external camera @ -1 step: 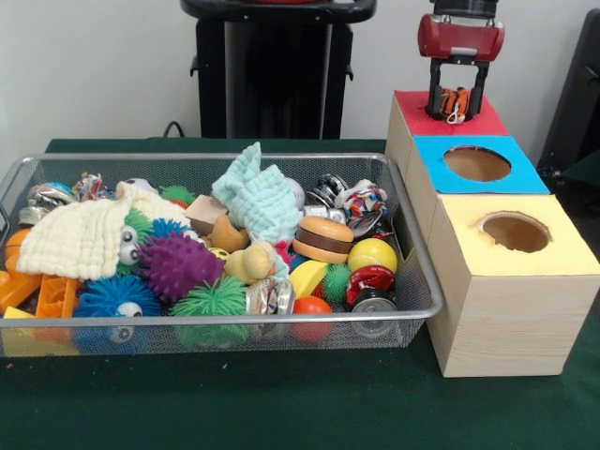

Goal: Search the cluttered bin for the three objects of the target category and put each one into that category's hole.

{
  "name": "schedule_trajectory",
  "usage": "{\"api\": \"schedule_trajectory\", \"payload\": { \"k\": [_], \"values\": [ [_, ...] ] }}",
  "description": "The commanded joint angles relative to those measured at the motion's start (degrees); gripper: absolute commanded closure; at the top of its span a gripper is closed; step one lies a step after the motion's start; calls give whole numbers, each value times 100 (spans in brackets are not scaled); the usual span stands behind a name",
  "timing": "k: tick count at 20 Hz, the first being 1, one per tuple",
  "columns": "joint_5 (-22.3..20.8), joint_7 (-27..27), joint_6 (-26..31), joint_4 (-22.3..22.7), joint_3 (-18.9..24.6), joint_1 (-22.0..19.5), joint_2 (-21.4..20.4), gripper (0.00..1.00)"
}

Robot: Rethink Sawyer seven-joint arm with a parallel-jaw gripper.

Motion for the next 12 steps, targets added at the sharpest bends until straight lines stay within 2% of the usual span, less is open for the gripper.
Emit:
{"api": "schedule_trajectory", "payload": {
  "k": [1, 4, 6, 7, 8, 12],
  "values": [
    [152, 1890, -411, 95, 244, -168, 233, 0],
    [77, 1872, -480, 78, 254, -216, 309, 0],
    [165, 1593, 39, 50, 141, -206, -79, 0],
    [319, 1369, 566, 12, -24, -98, -390, 0],
    [380, 1316, 753, -1, -90, -50, -520, 0],
    [590, 1224, 1108, -110, -307, 190, -684, 0]
  ]
}}
